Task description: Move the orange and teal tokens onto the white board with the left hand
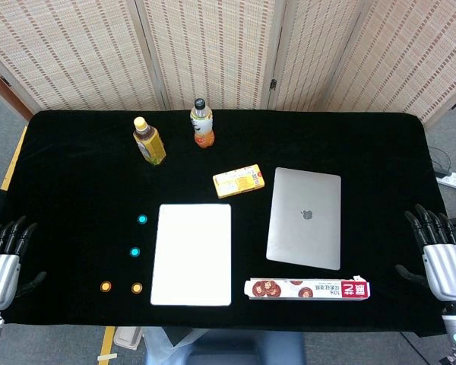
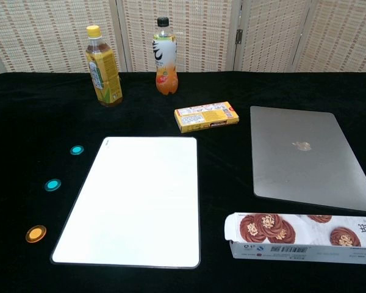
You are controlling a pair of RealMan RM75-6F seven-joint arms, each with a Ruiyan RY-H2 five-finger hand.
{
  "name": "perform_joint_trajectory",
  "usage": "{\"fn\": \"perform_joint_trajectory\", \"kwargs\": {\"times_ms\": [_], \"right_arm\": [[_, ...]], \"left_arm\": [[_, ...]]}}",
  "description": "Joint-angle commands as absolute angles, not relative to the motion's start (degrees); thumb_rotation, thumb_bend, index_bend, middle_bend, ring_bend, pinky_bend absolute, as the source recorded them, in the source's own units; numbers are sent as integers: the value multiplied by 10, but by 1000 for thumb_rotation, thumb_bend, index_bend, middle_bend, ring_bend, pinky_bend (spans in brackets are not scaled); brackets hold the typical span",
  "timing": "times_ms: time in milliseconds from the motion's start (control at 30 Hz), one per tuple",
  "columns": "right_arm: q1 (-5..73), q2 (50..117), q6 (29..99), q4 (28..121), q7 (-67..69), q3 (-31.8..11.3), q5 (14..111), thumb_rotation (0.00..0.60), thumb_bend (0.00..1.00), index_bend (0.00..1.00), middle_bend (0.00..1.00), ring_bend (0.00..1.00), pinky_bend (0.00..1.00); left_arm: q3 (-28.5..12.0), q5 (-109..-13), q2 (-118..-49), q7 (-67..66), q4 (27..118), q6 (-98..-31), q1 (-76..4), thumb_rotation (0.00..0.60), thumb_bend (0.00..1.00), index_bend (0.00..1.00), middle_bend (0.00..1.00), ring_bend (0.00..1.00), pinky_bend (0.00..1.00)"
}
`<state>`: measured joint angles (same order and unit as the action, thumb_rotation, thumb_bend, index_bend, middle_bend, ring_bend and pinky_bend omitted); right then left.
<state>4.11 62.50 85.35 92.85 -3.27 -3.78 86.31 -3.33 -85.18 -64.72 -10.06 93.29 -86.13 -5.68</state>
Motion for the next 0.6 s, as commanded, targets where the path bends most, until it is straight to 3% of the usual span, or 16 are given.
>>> {"fn": "perform_joint_trajectory", "kwargs": {"times_ms": [33,600], "right_arm": [[41,624,852,930,-33,-37,863,600,167,0,0,0,0],[36,610,875,935,-36,-45,867,600,167,0,0,0,0]], "left_arm": [[-34,-850,-648,-101,932,-859,-58,600,227,138,54,63,0],[-32,-873,-658,-97,906,-831,-85,600,248,202,85,88,0]]}}
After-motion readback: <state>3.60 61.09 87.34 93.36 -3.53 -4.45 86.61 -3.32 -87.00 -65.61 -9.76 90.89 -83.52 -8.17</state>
